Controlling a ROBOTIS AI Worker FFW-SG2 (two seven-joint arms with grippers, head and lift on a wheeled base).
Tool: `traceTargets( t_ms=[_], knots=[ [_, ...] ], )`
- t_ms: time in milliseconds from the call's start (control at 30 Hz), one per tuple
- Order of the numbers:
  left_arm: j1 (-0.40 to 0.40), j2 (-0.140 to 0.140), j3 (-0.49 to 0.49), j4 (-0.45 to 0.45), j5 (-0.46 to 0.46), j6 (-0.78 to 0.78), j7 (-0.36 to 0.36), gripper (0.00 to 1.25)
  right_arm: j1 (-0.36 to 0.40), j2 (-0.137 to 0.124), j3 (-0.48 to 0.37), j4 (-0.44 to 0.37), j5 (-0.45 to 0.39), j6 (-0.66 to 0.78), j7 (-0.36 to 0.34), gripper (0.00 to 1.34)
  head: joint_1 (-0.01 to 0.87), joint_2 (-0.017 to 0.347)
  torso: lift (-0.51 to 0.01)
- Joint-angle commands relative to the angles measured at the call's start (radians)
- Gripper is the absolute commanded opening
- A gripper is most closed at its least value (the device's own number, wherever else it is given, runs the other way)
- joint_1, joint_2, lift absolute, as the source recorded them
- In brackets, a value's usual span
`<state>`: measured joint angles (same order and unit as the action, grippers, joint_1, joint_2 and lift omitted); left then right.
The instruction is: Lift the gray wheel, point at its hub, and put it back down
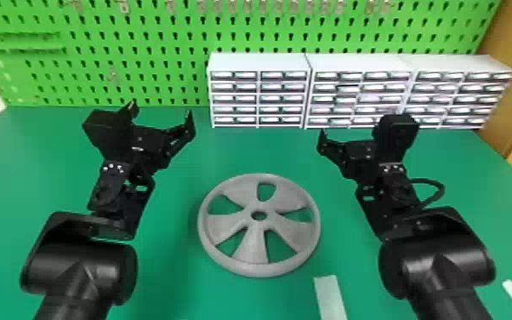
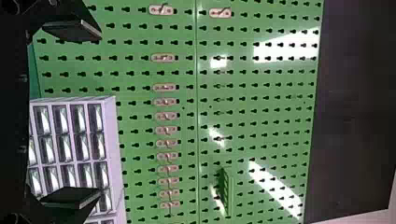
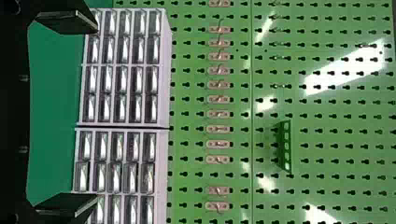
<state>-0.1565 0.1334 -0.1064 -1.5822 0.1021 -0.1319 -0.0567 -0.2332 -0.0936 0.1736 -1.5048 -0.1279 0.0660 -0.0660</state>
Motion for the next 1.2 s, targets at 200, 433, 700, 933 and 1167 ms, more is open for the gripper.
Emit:
traceTargets(
  t_ms=[200,433,700,933,1167],
  knots=[
    [-0.002,0.000,-0.001,0.001,0.002,0.000,-0.002,1.14,0.000,0.000,0.003,0.000,-0.001,0.000,0.000,1.30,0.692,0.048,-0.088],
    [-0.002,0.000,-0.002,0.001,0.005,0.000,-0.003,1.14,0.000,0.000,0.003,0.000,-0.001,0.000,0.000,1.30,0.692,0.048,-0.088],
    [-0.003,0.000,-0.002,0.001,0.005,0.002,-0.005,1.14,0.000,0.000,0.004,0.000,-0.001,0.001,0.000,1.30,0.692,0.048,-0.088],
    [-0.002,0.000,-0.002,0.001,0.005,0.002,-0.005,1.14,0.000,0.000,0.003,0.000,-0.001,0.000,-0.002,1.30,0.692,0.048,-0.088],
    [-0.002,0.000,-0.004,0.001,0.005,0.002,-0.005,1.14,-0.002,0.002,0.004,0.000,-0.001,0.000,0.000,1.30,0.692,0.048,-0.088]
  ],
)
